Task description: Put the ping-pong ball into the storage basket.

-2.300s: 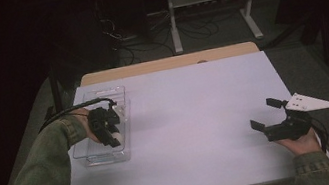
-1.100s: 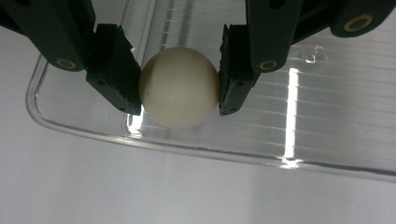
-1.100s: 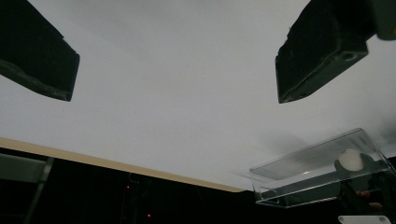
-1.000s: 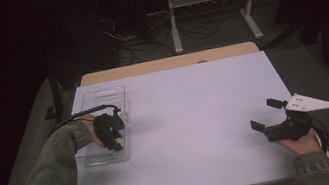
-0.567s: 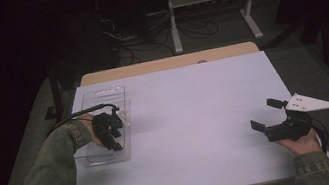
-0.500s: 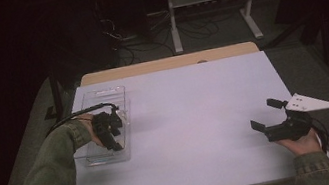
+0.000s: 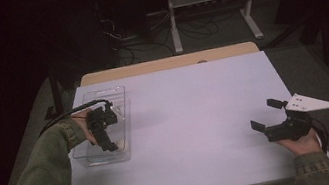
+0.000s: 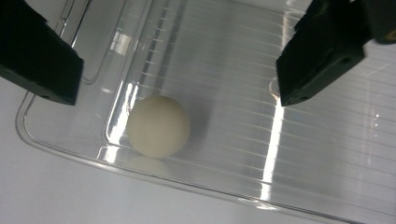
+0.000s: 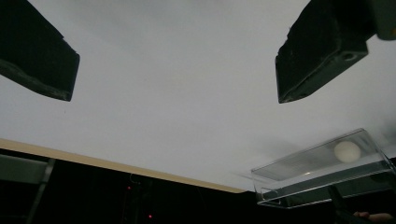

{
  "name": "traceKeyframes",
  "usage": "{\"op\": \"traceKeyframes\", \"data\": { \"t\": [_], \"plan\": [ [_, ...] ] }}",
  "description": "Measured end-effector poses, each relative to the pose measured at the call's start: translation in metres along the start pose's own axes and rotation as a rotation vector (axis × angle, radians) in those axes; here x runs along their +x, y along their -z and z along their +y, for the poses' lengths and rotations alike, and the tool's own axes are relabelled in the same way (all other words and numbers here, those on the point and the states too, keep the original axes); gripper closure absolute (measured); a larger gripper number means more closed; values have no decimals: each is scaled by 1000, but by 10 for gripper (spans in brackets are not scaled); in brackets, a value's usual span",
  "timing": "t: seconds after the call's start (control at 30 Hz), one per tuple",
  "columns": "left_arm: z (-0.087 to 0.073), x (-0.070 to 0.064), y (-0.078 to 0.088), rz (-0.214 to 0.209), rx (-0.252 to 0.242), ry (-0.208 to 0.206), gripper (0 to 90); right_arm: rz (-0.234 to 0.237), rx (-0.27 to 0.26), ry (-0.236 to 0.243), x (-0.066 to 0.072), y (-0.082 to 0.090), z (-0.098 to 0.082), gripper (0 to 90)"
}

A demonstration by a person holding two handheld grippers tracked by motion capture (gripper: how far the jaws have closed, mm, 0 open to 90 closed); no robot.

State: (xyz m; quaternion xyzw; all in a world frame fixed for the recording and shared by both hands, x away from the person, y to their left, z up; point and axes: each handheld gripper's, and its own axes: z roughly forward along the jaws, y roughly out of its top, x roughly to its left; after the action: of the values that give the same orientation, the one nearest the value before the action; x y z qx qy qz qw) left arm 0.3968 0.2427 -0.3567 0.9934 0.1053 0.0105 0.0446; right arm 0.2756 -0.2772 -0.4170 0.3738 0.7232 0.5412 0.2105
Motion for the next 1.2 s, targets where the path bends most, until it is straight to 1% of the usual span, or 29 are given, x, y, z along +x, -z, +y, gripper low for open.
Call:
{"op": "traceKeyframes", "data": {
  "t": [0.07, 0.1, 0.23, 0.4, 0.47, 0.53, 0.7, 0.77, 0.87, 1.07, 1.1, 1.2],
  "plan": [
    [1, -1, 3, 6, -11, -3, 0, 0, -1, 0, 0, 0, 0, 0],
    [1, -1, 4, 13, -11, -3, 0, 0, -1, 1, 0, 0, 0, 0],
    [2, -2, 7, 18, -15, -3, 0, 1, -2, 0, 1, 1, 0, 0],
    [1, -3, 11, 25, -36, 14, 0, 2, -1, 0, 1, 1, 0, 0],
    [2, -4, 12, 26, -36, 13, 0, 2, -1, 0, 1, 1, 0, 0],
    [2, -6, 13, 29, -40, 11, 0, 2, -1, 1, 1, 1, 0, 0],
    [3, -11, 20, 39, -70, 16, 0, 1, -4, -3, 1, 1, 0, 0],
    [4, -14, 23, 49, -70, 9, 0, 1, -5, -3, 0, 1, 0, 0],
    [4, -17, 25, 58, -81, 10, 0, 1, -5, -3, 1, 1, 0, 0],
    [0, -22, 30, 67, -109, 22, 0, 0, -7, -4, 0, 2, 0, 0],
    [-1, -22, 31, 66, -119, 29, 0, -1, -8, -4, 0, 2, 0, 0],
    [-6, -22, 35, 84, -138, 48, 0, 0, -7, -4, 0, 2, 0, 0]
  ]
}}
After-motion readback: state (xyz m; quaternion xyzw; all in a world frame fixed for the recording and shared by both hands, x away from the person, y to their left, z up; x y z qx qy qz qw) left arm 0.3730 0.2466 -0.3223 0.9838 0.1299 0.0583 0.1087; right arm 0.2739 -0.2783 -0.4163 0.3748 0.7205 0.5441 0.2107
